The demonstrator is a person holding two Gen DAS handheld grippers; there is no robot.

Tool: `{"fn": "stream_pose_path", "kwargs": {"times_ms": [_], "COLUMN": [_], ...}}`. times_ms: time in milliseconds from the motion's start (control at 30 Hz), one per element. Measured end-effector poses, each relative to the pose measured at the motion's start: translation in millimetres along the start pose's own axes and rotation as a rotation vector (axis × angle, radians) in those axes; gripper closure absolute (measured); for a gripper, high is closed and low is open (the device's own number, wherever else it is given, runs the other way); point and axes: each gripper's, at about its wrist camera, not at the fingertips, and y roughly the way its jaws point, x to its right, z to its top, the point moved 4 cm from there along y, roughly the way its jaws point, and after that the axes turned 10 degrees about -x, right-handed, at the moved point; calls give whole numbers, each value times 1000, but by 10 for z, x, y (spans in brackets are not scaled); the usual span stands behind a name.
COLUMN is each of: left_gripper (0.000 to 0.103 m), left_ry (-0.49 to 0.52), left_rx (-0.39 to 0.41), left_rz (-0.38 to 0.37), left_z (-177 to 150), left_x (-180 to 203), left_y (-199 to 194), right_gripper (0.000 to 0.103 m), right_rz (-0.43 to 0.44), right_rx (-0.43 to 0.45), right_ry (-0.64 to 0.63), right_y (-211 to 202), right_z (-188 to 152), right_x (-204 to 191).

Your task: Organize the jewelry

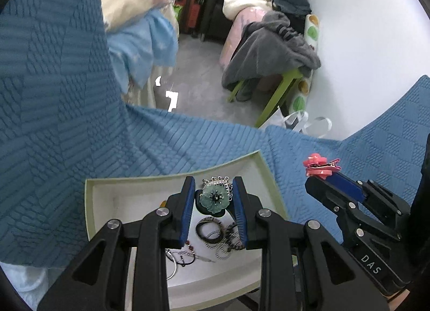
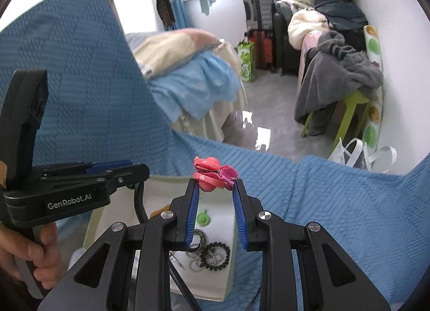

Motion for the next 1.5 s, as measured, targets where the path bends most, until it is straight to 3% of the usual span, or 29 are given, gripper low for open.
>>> {"fn": "stream_pose_path", "kwargs": {"times_ms": [333,567,600,667,700,900,1167,1367,1500], "left_gripper": [74,72,70,40,37,37,37,36,35], "left_ry": [-24,-29,-39,-54,-57,-21,26,36,25], "left_rx": [-51,-41,-39,-27,-4,73,211,282,299], "left_rz": [16,15,12,15,19,50,67,94,71], "left_z": [-166,-198,-194,-186,-181,-134,-145,-273,-442], "left_x": [-244,-288,-301,-312,-314,-200,45,175,188], "left_y": [247,217,193,133,62,-364,-1233,-1658,-1771], "right_gripper": [80,77,71,62,59,59,56,56,47], "right_rz": [13,34,36,30,28,41,47,67,77], "right_rx": [-104,-130,-129,-119,-113,-36,156,246,297], "right_ry": [-16,7,14,29,35,52,44,26,9], "right_y": [464,527,509,461,431,36,-934,-1500,-1779], "right_z": [-293,-339,-326,-297,-282,-111,221,205,34], "right_x": [-115,-76,-66,-31,-13,39,-16,-170,-267]}}
